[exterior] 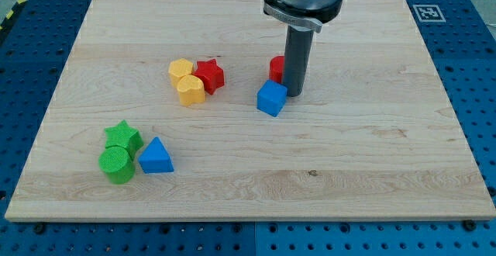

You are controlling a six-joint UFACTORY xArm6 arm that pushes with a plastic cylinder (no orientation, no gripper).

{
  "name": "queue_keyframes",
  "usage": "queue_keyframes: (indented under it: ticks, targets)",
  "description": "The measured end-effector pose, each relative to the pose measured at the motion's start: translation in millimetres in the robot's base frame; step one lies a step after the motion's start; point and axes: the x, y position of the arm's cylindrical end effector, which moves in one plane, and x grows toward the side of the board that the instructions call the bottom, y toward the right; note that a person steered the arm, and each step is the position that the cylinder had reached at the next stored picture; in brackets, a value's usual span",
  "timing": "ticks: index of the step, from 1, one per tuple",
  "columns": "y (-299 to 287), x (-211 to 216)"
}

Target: Move the blue cube above the blue triangle

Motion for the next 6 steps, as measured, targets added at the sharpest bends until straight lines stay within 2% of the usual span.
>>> queue_keyframes:
  ticks: [2, 6]
  targets:
    - [-4.5, 17.6]
    - [-22.8, 22.6]
